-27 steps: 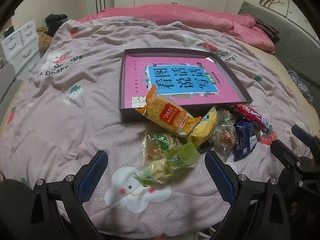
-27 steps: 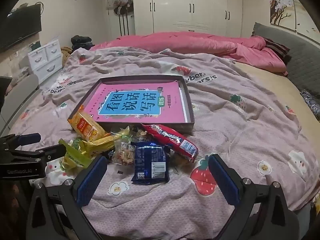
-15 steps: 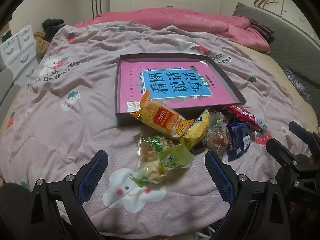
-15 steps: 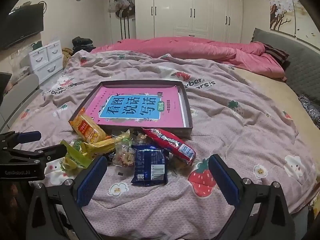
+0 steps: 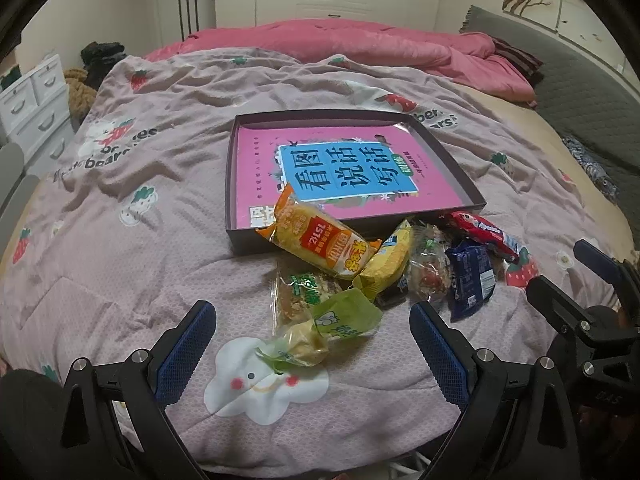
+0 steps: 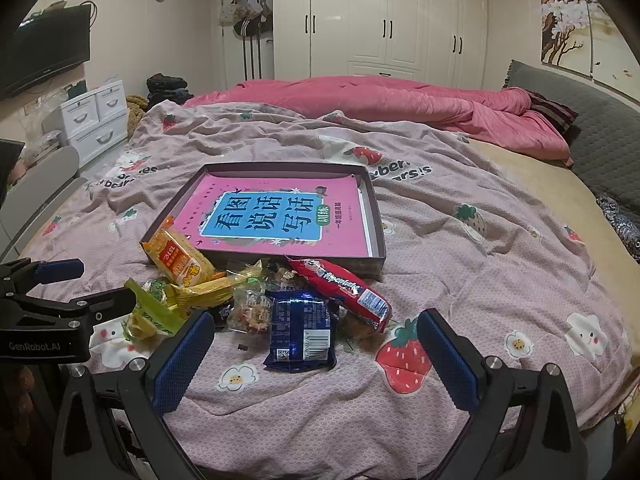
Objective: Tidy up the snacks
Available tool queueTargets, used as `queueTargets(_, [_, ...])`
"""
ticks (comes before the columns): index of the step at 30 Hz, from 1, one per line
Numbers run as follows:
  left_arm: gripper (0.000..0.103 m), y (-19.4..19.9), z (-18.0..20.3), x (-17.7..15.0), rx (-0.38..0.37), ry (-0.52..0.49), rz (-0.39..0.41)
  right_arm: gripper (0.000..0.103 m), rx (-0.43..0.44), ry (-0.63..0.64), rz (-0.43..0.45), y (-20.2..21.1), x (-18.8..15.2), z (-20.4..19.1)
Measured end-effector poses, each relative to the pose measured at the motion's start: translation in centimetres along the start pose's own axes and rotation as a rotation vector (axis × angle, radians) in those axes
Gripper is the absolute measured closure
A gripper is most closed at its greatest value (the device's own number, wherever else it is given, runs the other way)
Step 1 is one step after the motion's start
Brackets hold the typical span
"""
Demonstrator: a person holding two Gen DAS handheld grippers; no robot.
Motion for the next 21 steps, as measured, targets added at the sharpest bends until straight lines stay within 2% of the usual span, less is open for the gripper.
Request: queueTargets(21, [0.005,-0.09,0.23,-0.08,-0.005,-0.005,-0.001,0.001,-0.001,0.001,-0.001,-0.14,-0.12,-0.04])
Point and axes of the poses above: each gripper's, at about its wrist camera, not at the fingertips, and y roughly against the way its jaws point, z to its right, x to its top, the point moved 7 cm from there along -y, roughly the way its jaws point, and after that the axes turned 3 degrees about -x, right-handed, at the moved point
